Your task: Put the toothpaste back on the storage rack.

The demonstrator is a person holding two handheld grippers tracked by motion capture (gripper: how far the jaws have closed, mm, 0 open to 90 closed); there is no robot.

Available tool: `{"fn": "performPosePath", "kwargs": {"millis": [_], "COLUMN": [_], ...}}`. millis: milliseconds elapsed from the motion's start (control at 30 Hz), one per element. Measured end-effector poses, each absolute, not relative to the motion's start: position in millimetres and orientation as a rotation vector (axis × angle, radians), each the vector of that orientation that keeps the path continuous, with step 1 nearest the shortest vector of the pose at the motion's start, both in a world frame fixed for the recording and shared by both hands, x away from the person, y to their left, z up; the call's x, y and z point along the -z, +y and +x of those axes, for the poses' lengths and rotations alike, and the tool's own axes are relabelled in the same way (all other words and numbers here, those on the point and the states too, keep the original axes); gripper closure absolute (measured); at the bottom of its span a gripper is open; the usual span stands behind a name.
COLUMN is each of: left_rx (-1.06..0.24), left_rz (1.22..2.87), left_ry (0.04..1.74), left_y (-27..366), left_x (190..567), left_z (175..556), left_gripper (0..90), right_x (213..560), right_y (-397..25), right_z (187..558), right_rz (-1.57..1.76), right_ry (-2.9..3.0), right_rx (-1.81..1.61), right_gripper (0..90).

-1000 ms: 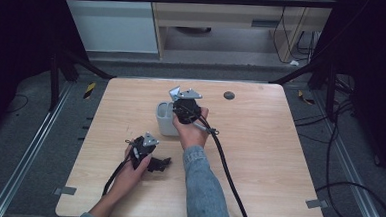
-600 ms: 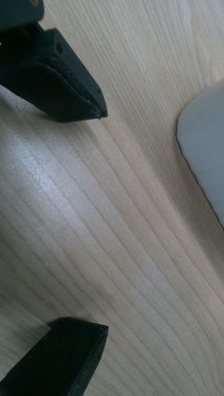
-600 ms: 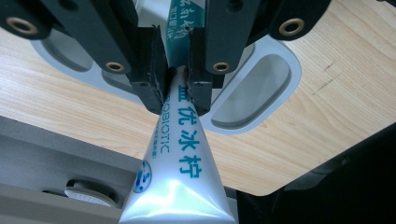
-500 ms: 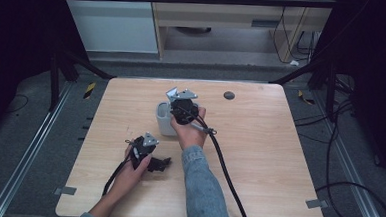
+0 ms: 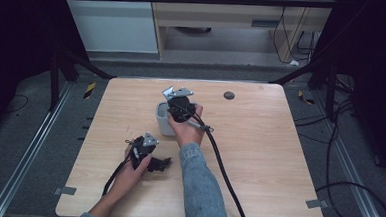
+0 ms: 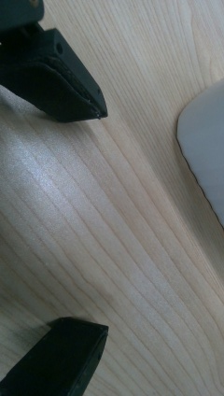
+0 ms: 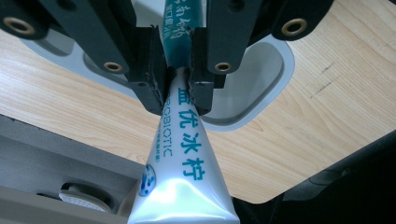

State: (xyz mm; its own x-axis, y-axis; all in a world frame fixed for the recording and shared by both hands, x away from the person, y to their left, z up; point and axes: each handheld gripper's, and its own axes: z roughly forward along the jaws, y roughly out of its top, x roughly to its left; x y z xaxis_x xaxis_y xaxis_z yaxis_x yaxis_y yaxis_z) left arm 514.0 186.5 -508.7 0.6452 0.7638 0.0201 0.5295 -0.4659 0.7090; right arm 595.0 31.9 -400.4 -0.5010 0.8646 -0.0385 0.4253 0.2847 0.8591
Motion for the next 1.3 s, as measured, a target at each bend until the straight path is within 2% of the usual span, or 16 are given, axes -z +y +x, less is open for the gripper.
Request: {"fn": "performPosePath", "kwargs": {"millis": [867,1133,1300], "left_rx": [-0.442,-0.443,-0.443], "left_rz": [2.179,2.179,2.179], "left_ry": [1.001,1.001,1.001], "left_y": [186.5,186.5,186.5], "left_x": [508.7,508.7,508.7], "left_z": [513.9,513.9,513.9], "left_gripper": [0.0,0.0,0.0], "right_x": [397.2,393.9,394.0], "right_y": [31.3,28.4,27.1], "right_z": [595.6,593.4,592.6], "right_rz": [1.171,1.168,1.166], "right_ry": [2.056,2.072,2.077], "right_rx": [-1.168,-1.161,-1.142], "right_gripper": [72.1,67.9,62.1]}}
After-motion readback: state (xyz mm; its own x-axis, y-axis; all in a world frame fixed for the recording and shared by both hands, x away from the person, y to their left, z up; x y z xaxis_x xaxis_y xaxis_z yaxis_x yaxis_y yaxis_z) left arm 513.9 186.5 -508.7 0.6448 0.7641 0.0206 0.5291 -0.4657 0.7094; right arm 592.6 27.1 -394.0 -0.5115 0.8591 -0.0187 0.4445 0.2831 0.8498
